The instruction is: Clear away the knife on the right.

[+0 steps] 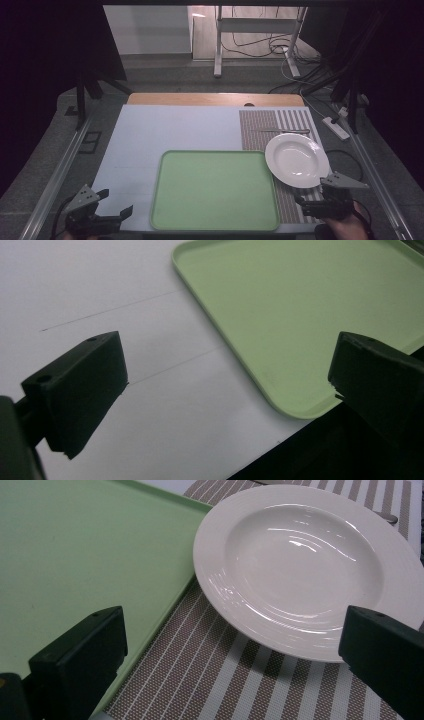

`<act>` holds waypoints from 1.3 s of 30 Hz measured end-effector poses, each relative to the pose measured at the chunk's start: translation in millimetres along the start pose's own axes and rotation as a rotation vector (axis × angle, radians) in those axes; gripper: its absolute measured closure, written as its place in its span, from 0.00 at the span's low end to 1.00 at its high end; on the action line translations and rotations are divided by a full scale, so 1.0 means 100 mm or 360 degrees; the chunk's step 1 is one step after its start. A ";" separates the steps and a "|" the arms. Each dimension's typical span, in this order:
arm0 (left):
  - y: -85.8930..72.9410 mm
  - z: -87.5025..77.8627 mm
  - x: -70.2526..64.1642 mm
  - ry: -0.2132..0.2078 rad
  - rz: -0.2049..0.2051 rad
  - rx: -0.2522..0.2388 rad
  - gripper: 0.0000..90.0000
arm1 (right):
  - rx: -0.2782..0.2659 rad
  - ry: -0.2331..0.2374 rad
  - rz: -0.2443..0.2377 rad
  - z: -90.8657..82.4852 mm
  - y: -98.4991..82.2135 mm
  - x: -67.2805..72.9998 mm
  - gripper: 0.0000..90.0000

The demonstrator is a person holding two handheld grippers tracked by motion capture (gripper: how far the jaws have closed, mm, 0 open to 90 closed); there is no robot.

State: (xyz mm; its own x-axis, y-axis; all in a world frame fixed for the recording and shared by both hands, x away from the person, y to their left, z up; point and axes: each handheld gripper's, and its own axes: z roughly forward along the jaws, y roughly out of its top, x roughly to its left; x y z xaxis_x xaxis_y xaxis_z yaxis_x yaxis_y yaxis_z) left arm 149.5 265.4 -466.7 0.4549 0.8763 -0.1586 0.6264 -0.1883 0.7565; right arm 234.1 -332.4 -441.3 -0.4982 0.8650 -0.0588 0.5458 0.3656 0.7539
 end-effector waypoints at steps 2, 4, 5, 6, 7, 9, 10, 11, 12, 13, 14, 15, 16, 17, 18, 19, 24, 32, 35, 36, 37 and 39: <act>0.00 0.00 0.00 -0.0002 0.0000 -0.0001 0.03 | -0.0001 0.0014 0.0010 0.00 0.00 -0.01 0.00; 0.00 0.00 0.00 0.0001 0.0005 0.0003 0.02 | -0.0002 0.0025 0.0013 0.00 0.00 -0.01 0.00; 0.00 0.00 -0.01 0.0002 0.0009 0.0003 0.03 | -0.0003 0.0029 0.0009 -0.01 0.00 -0.01 0.00; 0.00 0.00 -0.01 0.0004 0.0011 0.0004 0.03 | -0.0005 0.0032 0.0001 -0.01 0.00 -0.01 0.00; 0.00 0.00 -0.01 0.0002 0.0011 0.0003 0.03 | -0.0004 0.0035 -0.0001 -0.01 0.00 0.00 0.00; -0.01 -0.01 -0.01 0.0002 0.0008 0.0000 0.03 | 0.0005 0.0043 -0.0009 0.00 0.00 0.00 0.00; -0.01 -0.01 0.00 0.0001 0.0005 0.0000 0.03 | 0.0011 0.0046 -0.0017 0.01 0.01 0.01 0.00; -0.01 -0.01 0.00 0.0001 0.0003 0.0000 0.03 | 0.0012 0.0048 -0.0021 0.01 0.01 0.01 0.00; -0.01 -0.01 0.00 0.0001 0.0002 0.0001 0.03 | 0.0014 0.0049 -0.0025 0.01 0.01 0.01 0.00; -0.01 -0.01 0.00 0.0002 0.0001 0.0001 0.03 | 0.0017 0.0053 -0.0026 0.01 0.01 0.01 0.00; -0.01 -0.01 0.00 0.0002 0.0002 0.0002 0.03 | 0.0019 0.0058 -0.0024 0.02 0.01 0.00 0.00; -0.01 -0.01 -0.01 0.0003 0.0003 0.0003 0.03 | 0.0021 0.0062 -0.0023 0.02 0.01 0.00 0.00; -0.01 -0.01 -0.01 0.0003 0.0004 0.0003 0.03 | 0.0022 0.0066 -0.0023 0.02 0.01 0.00 0.00; -0.01 -0.01 -0.01 0.0004 0.0004 0.0003 0.03 | 0.0022 0.0067 -0.0023 0.02 0.01 0.00 0.00; -0.01 -0.01 -0.01 0.0004 0.0004 0.0004 0.03 | 0.0021 0.0069 -0.0026 0.02 0.01 0.00 0.00; -0.01 -0.01 -0.01 0.0004 0.0004 0.0004 0.03 | 0.0021 0.0072 -0.0029 0.02 0.01 0.00 0.00; -0.01 -0.01 0.00 0.0003 0.0002 0.0005 0.03 | 0.0030 0.0081 -0.0045 0.02 0.02 0.01 0.00; -0.01 0.00 -0.01 0.0004 0.0002 0.0009 0.03 | -0.0012 0.0105 -0.0080 0.02 0.07 0.04 0.00; -0.01 0.00 -0.01 0.0004 0.0002 0.0009 0.03 | -0.0025 0.0113 -0.0089 0.03 0.09 0.05 0.00; -0.01 0.00 -0.01 0.0005 0.0001 0.0010 0.03 | -0.0028 0.0123 -0.0100 0.04 0.10 0.04 0.00; -0.01 0.00 -0.01 0.0005 0.0001 0.0010 0.03 | -0.0035 0.0131 -0.0103 0.05 0.10 0.04 0.00; -0.01 0.00 0.00 0.0005 0.0000 0.0011 0.03 | -0.0043 0.0150 -0.0125 0.06 0.11 0.03 0.00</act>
State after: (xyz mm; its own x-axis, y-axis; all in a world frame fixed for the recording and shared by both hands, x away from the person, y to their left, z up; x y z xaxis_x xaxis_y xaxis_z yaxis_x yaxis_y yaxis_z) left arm 148.8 265.2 -467.0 0.4532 0.8775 -0.1566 0.6305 -0.1914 0.7522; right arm 242.6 -323.3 -437.3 -0.6004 0.7976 -0.0576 0.4851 0.4205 0.7667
